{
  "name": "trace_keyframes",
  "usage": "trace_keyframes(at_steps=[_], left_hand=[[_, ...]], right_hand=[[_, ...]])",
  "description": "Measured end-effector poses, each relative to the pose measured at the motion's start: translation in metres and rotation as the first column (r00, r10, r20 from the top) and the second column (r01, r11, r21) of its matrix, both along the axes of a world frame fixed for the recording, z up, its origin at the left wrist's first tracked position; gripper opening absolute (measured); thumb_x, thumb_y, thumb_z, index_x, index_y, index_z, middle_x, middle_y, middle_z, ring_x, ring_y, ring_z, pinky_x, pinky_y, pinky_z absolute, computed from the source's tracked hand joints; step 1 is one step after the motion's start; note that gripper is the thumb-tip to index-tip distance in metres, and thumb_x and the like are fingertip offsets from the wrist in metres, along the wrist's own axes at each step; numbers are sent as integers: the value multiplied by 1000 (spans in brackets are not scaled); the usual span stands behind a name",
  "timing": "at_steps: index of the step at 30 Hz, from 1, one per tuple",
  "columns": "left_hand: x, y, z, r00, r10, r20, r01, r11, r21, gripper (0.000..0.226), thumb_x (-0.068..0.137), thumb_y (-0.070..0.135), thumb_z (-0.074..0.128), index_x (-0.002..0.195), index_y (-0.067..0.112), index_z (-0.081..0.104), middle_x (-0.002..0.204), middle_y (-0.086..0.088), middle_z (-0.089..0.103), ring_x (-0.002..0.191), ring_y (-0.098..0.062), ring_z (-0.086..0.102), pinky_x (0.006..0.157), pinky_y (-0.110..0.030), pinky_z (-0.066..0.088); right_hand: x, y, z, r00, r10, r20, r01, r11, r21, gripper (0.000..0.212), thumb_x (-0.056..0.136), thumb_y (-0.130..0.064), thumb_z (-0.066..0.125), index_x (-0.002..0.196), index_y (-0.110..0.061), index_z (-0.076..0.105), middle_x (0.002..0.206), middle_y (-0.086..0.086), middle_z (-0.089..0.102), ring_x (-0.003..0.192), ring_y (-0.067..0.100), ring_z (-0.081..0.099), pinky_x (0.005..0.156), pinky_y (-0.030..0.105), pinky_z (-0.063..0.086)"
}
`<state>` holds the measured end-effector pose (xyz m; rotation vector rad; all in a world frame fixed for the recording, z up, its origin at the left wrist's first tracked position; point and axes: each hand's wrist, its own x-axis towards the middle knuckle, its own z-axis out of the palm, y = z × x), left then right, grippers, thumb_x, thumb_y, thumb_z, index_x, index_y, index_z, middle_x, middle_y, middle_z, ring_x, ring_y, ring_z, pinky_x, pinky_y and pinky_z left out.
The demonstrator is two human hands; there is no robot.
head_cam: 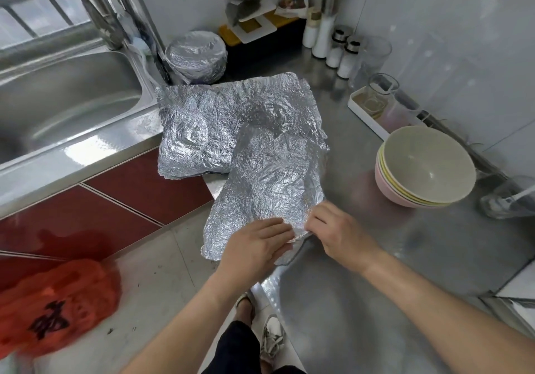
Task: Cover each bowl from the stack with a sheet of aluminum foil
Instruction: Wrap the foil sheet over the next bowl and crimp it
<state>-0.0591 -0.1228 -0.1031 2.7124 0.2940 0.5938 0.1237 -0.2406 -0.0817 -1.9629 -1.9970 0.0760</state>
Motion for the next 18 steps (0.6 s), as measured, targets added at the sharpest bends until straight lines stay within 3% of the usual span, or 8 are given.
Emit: trace_keyframes(at_steps=[4,9,13,15,18], left_hand=[[6,-8,-5,999,39,28,-40,999,30,18,88,28,69,101,19,78,106,8,74,103,-12,68,82,-30,57],[24,-31,-1,993,121,-3,-121,993,-5,16,83,23,77,97,16,77,103,6,74,100,-15,68,81,-28,56],[31,-40,12,982,183,-38,-187,973,-137,31,91,36,54,103,16,74,110,3,72,106,-18,63,87,-26,52],[25,-33,18,983,180,-23,-181,967,-178,31,94,35,50,103,18,74,112,4,71,108,-18,63,84,-26,53],[13,-19,21,994,110,-25,-113,984,-141,31,97,34,49,104,16,73,113,5,70,113,-18,58,93,-27,48]], right_hand=[[8,-2,1,1000,19,0,-19,999,-27,18,73,2,43,71,-8,57,78,6,53,78,26,52,55,39,50],[24,-4,13,998,-17,-58,11,995,-95,24,68,6,70,77,-14,62,87,0,56,91,21,52,66,36,52],[20,-14,27,981,-125,-147,116,991,-71,22,76,-11,69,96,-20,71,106,-6,62,107,20,54,87,31,49],[10,-19,27,976,-120,-181,112,992,-53,20,78,-15,71,97,-20,72,103,-7,63,103,18,55,86,29,48],[-2,-19,19,981,-91,-173,86,996,-33,19,79,-16,76,97,-16,72,97,-4,63,95,18,56,80,26,50]])
